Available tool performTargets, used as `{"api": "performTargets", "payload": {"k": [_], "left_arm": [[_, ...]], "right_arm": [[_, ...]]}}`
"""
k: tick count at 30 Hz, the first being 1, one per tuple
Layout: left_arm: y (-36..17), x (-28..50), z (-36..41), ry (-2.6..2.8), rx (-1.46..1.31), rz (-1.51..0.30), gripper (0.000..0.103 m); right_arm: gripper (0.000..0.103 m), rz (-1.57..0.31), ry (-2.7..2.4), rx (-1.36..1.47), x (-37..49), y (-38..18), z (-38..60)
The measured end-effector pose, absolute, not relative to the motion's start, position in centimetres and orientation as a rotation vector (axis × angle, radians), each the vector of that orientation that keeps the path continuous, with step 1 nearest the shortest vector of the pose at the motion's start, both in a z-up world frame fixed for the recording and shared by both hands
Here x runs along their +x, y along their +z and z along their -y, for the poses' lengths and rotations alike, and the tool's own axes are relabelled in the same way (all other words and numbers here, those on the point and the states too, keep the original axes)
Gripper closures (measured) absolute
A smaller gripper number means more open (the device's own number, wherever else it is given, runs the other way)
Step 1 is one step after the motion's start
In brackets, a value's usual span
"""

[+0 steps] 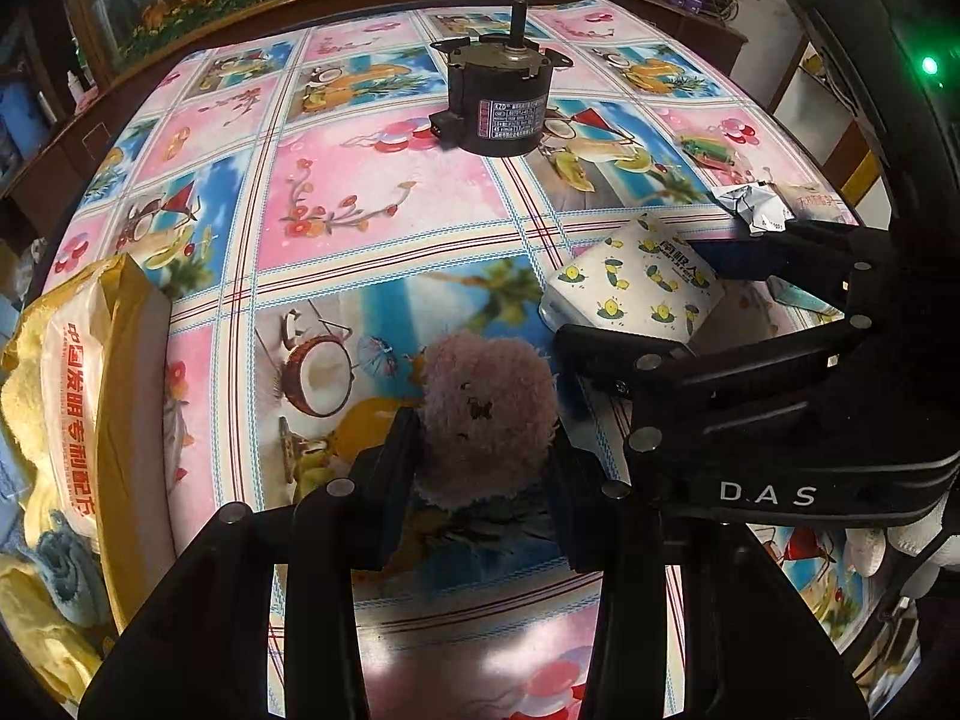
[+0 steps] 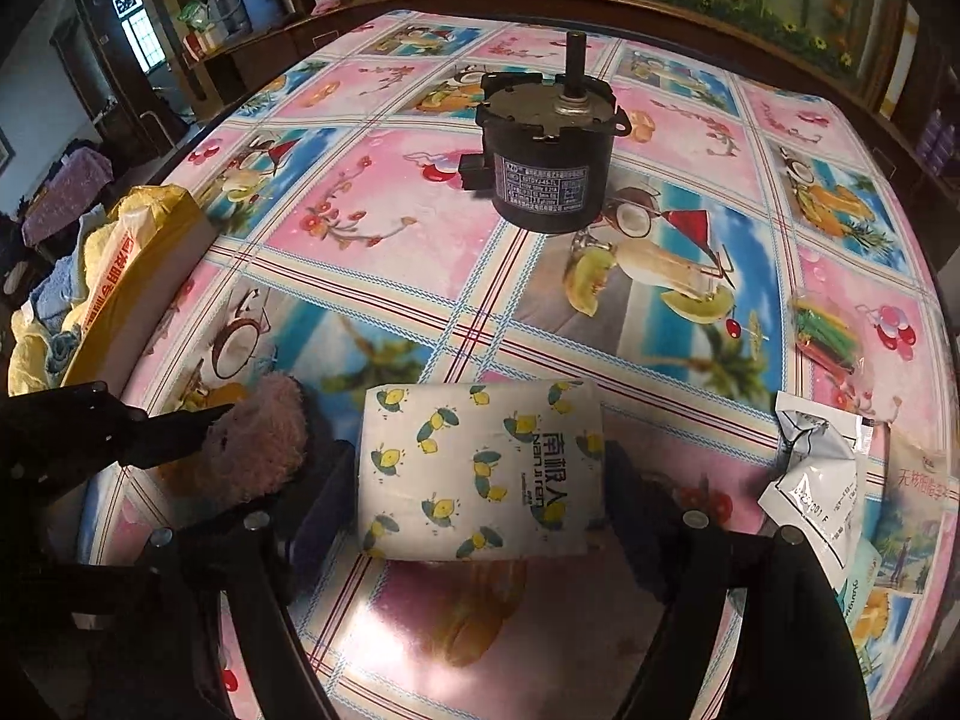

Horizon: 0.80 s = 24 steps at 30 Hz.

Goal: Organize soft objects
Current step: 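Grasp the pink teddy bear with the left tool while the right tool grasps the lemon-print tissue pack, then carry the teddy bear and tissue pack over the tray with both tools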

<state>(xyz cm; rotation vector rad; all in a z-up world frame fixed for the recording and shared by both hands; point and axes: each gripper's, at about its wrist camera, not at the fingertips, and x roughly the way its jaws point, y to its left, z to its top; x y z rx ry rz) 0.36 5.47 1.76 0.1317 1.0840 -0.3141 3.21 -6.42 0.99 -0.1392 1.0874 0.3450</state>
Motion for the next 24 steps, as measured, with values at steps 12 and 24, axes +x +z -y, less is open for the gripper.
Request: {"api": "performTargets", "payload": {"k": [12, 24], "left_arm": [[6.3, -4.3, -9.2, -0.363, -0.093, -0.975, 0.064], [9.8, -11.9, -21.5, -0.089, -0.198, -0.788, 0.064]], "right_arm": [[0.031, -1.0, 0.375, -0.03, 0.5, 4.0, 7.9], [0.031, -0.906, 0.573, -0.018, -3.4, 9.1, 0.9]]}}
